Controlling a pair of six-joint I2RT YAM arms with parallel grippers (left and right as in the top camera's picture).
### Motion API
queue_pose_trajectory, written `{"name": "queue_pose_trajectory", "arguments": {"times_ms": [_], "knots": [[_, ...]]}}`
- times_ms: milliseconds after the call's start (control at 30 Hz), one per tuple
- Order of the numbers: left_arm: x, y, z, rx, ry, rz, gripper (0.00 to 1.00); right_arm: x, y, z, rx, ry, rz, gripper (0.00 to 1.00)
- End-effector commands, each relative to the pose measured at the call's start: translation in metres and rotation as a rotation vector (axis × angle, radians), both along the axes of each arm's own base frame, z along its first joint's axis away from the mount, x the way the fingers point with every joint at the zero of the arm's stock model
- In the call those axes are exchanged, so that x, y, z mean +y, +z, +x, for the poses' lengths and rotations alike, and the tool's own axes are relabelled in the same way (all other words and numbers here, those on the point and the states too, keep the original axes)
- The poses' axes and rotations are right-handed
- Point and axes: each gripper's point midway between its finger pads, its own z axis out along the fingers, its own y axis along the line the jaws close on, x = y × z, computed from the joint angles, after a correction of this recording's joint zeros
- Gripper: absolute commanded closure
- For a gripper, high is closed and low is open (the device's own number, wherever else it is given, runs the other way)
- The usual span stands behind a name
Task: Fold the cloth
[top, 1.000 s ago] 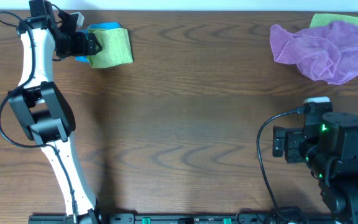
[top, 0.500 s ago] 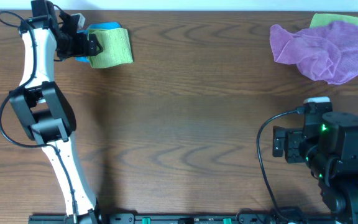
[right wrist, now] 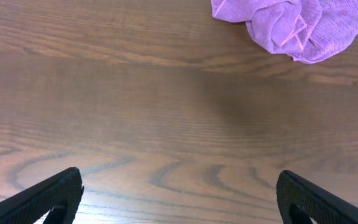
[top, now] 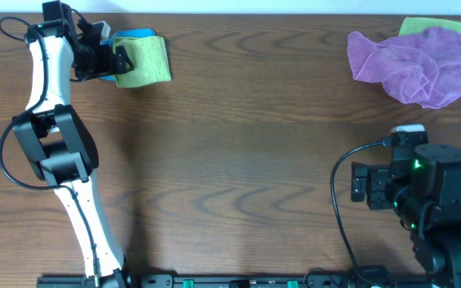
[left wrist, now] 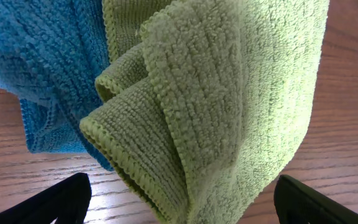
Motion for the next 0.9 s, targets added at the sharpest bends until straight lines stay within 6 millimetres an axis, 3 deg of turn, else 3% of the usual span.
{"name": "queue_pose_trajectory", "arguments": {"times_ms": [0, 300, 633, 700, 733, 767, 867], "knots": [[-0.007, 0.011, 0.008, -0.035, -0.005, -0.021, 0.05, -0.002, -0.001, 0.000, 0.001, -0.002, -0.012, 0.01], [-0.030, 0.014, 0.020, -0.078, -0.029, -0.076, 0.05, -0.002, -0.001, 0.000, 0.001, -0.002, -0.012, 0.01], [-0.026, 0.010, 0.022, -0.069, -0.003, -0.053, 0.05, -0.002, -0.001, 0.000, 0.001, -0.002, -0.012, 0.01], [-0.021, 0.004, 0.020, -0.056, 0.006, -0.026, 0.00, -0.002, -0.001, 0.000, 0.002, -0.002, -0.012, 0.01], [-0.021, 0.002, 0.019, -0.052, 0.006, -0.026, 0.16, -0.002, -0.001, 0.000, 0.001, -0.002, -0.012, 0.01], [-0.022, 0.000, 0.019, -0.050, 0.006, -0.026, 0.24, -0.002, -0.001, 0.000, 0.001, -0.002, -0.012, 0.01], [-0.022, -0.006, 0.018, -0.049, 0.006, -0.027, 0.27, -0.002, -0.001, 0.000, 0.001, -0.002, -0.012, 0.01]]}}
